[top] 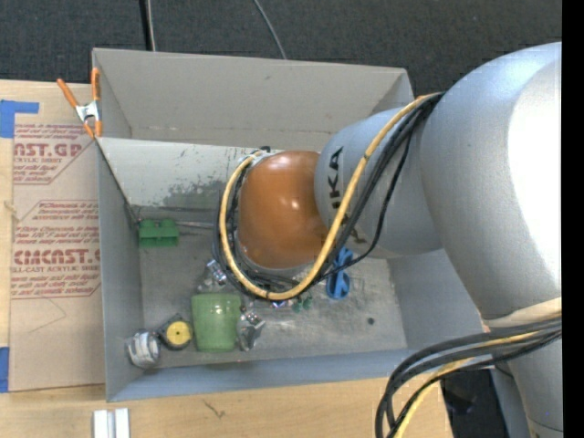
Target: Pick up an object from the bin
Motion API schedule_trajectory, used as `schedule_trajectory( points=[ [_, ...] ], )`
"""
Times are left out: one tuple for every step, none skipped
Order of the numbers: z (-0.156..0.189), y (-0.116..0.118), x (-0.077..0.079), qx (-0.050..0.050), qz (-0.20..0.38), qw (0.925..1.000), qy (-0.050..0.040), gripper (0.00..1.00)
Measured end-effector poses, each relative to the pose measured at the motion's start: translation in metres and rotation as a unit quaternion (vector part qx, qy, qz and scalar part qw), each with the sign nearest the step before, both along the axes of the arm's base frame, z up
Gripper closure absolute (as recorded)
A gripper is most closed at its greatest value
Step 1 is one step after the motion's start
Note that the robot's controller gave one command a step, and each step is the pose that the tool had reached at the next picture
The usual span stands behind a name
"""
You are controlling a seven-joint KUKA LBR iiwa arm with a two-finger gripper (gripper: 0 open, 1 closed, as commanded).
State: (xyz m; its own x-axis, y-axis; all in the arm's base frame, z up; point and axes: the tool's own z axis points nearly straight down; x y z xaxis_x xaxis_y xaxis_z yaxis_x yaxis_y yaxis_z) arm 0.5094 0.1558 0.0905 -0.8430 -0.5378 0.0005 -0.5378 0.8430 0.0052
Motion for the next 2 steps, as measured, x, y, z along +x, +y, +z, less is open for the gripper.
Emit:
schedule_trajectory(
  points=[
    [0.001,-0.006,0.003,-0.003,-0.004,1.0000,-0.0007,1.00],
    [0.136,-0.003,0.000,-0.001,-0.004,1.0000,-0.0063,1.00]
  ],
)
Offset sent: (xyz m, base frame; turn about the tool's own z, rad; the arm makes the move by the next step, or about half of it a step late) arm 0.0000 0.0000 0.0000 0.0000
